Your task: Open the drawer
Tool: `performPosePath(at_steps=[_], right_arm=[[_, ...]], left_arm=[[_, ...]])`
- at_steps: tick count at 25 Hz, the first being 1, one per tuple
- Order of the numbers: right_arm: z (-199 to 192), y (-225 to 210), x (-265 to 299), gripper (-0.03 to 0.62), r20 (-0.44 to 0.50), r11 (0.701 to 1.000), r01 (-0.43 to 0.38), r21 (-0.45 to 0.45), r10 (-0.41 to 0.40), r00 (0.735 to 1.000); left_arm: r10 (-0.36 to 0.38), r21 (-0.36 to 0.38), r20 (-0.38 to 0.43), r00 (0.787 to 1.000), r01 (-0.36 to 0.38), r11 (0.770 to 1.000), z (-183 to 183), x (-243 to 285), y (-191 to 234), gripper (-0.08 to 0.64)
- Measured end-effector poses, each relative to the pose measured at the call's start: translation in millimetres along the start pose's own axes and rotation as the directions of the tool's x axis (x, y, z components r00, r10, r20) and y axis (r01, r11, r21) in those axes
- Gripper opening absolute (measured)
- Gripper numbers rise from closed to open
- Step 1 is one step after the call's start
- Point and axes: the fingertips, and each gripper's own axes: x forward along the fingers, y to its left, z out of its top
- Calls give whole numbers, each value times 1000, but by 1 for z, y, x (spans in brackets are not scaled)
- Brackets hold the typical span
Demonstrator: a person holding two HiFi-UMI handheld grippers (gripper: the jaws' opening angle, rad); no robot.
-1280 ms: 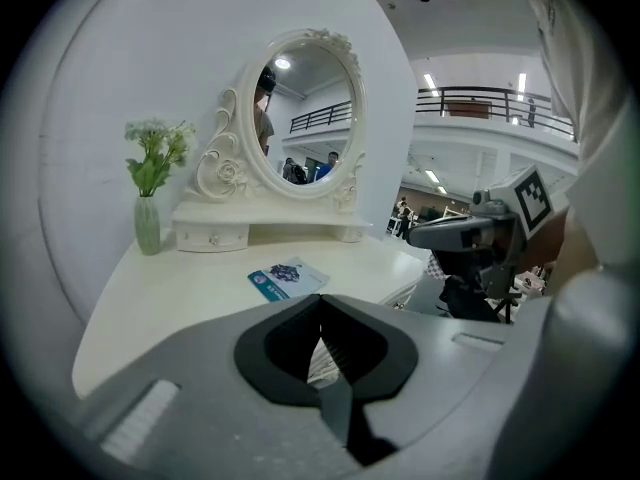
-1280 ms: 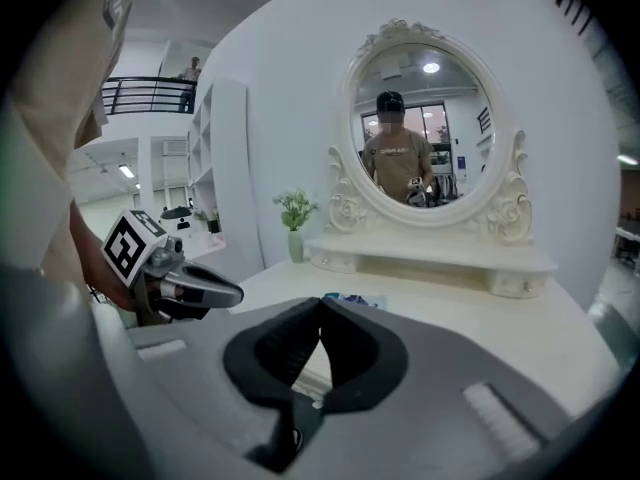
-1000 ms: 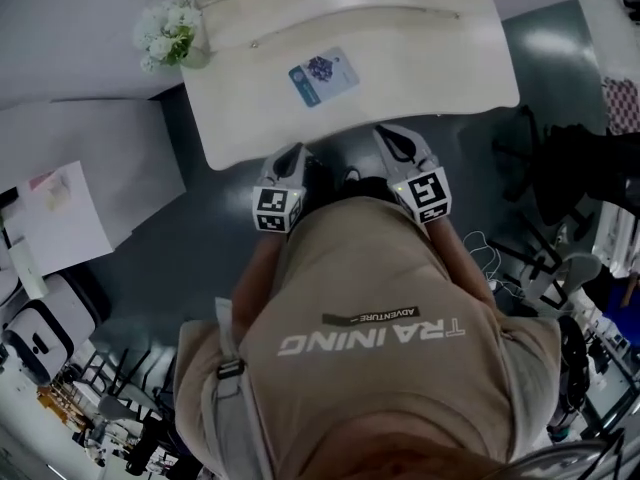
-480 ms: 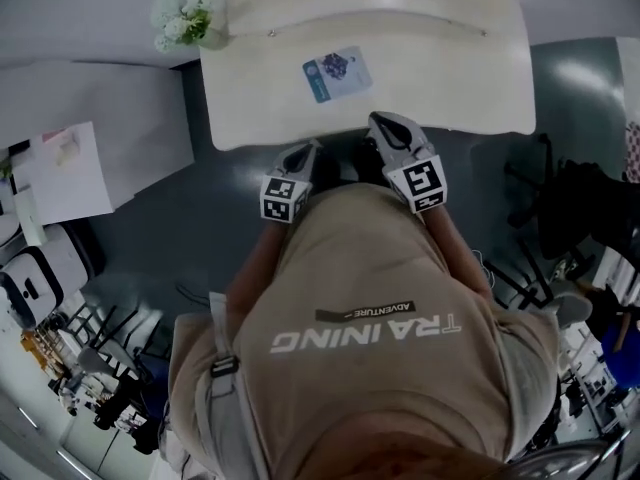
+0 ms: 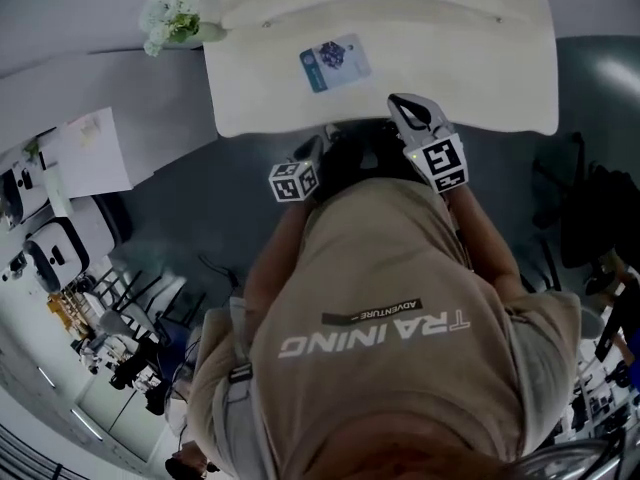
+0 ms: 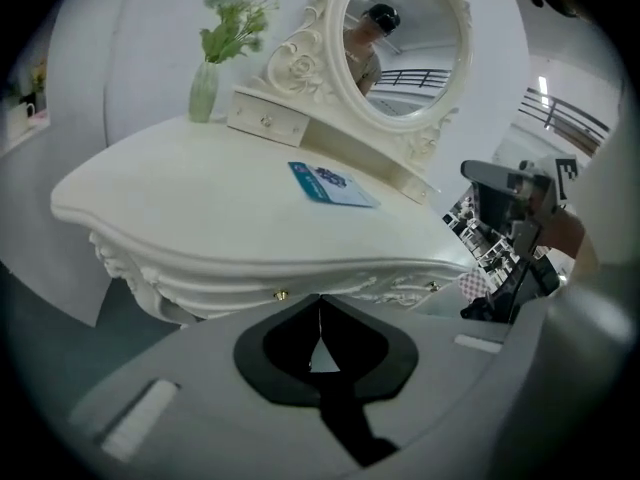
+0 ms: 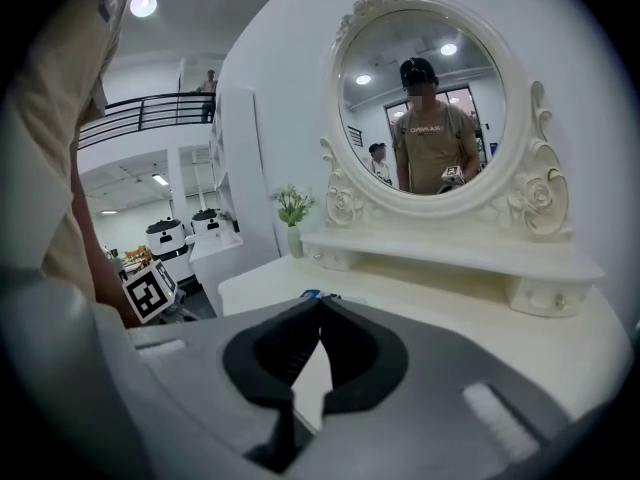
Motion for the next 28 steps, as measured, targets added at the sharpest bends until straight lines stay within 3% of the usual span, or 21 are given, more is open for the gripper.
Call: performPosePath(at_steps=[5, 8, 16, 20, 28], right_arm=[[-3, -5, -16, 3, 5, 1000, 6, -12, -6, 1000], [-8, -5, -26, 3, -12, 1000, 24, -8, -24, 1000], [-16, 2, -41, 3, -49, 995, 100, -5, -100, 994], [-5, 1, -43, 3, -24, 992, 122, -31, -123, 992], [11, -4, -39, 3, 20, 992, 100, -79, -99, 995]], left_arm=[[35, 43, -76, 996, -32, 999, -20, 18, 6, 14], [54, 48, -105, 993, -50, 998, -26, 31, 14, 118], [69, 37, -137, 988, -64, 997, -23, 67, 39, 137], [74, -7, -175, 982, -76, 997, -31, 80, 42, 140], [96, -13, -237, 967, -102, 995, -38, 81, 42, 135]])
